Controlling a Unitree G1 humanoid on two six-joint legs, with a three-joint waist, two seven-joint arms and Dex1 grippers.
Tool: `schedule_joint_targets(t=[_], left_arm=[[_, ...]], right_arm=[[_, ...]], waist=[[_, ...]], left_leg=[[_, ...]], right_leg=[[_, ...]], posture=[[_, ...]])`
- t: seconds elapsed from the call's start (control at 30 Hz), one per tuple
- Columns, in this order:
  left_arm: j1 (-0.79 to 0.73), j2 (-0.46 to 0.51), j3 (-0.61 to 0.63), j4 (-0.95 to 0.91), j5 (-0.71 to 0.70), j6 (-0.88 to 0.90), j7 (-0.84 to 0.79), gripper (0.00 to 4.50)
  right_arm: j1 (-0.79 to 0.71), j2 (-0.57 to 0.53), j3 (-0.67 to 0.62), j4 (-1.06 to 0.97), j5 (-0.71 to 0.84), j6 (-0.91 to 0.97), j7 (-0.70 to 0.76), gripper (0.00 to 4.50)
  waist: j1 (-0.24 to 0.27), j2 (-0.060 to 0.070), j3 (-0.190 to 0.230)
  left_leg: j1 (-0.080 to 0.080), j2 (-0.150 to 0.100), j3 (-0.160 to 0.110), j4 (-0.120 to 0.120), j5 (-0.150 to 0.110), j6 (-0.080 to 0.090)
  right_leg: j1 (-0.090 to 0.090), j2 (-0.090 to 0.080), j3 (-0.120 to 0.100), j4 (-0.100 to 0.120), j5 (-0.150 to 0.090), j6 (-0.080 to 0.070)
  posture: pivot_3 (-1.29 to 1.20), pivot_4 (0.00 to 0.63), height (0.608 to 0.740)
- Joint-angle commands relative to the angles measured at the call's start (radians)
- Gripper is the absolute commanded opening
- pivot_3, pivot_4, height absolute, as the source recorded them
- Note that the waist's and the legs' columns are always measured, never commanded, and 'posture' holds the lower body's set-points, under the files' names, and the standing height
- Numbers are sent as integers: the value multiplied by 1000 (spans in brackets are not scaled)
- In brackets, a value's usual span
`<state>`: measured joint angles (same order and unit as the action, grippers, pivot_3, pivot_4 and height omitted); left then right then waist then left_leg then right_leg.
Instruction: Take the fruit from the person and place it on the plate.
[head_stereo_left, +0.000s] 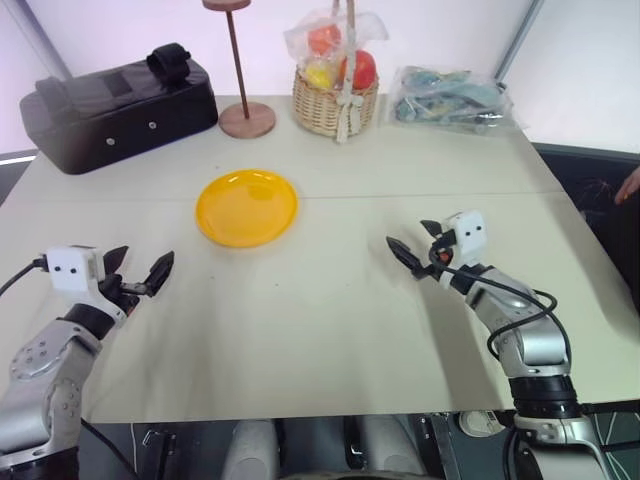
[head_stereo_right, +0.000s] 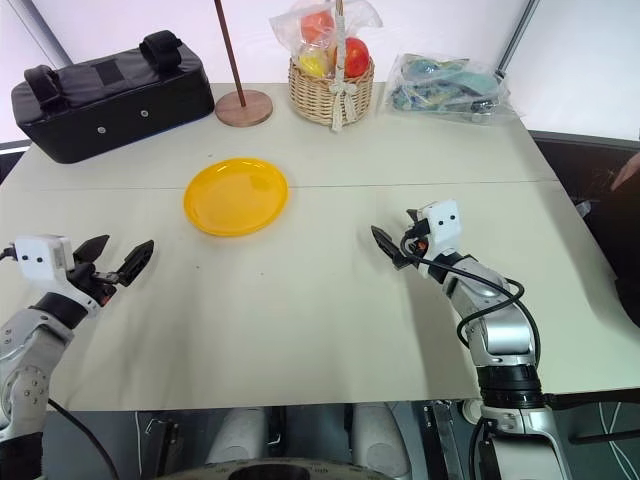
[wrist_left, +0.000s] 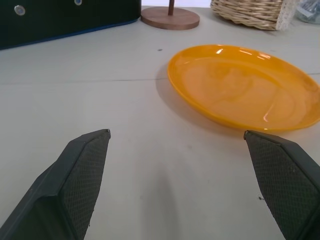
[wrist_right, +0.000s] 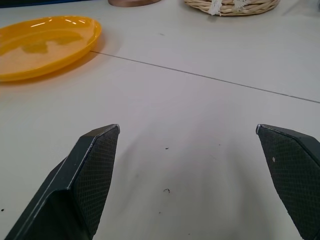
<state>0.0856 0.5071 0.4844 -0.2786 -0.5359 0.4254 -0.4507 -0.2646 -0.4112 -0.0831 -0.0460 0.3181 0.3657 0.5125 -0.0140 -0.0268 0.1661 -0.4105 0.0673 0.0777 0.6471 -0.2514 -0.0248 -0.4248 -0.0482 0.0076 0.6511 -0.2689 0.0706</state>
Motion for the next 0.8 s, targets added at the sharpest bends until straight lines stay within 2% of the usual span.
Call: schedule_joint_targets(t=[0.03, 0.67, 0.8], left_arm=[[-3, 9, 6, -29, 3, -15, 1, 4481], [-16, 17, 1, -24, 8, -10, -4, 4481], [-50, 43, 0, -26, -2, 12, -13, 4481]], right_arm=[[-5, 3, -4, -48, -1, -7, -3, 4500], [-5, 8, 5, -46, -3, -10, -11, 4500], [-7, 8, 5, -43, -4, -11, -13, 4500]], waist=[[0, 0, 0], [0, 0, 0], [0, 0, 0]], left_leg=[[0, 0, 0, 0, 0, 0], [0, 0, 0, 0, 0, 0], [0, 0, 0, 0, 0, 0]], right_leg=[[0, 0, 0, 0, 0, 0], [0, 0, 0, 0, 0, 0], [0, 0, 0, 0, 0, 0]], posture=[[0, 150, 740], [0, 150, 740], [0, 150, 740]])
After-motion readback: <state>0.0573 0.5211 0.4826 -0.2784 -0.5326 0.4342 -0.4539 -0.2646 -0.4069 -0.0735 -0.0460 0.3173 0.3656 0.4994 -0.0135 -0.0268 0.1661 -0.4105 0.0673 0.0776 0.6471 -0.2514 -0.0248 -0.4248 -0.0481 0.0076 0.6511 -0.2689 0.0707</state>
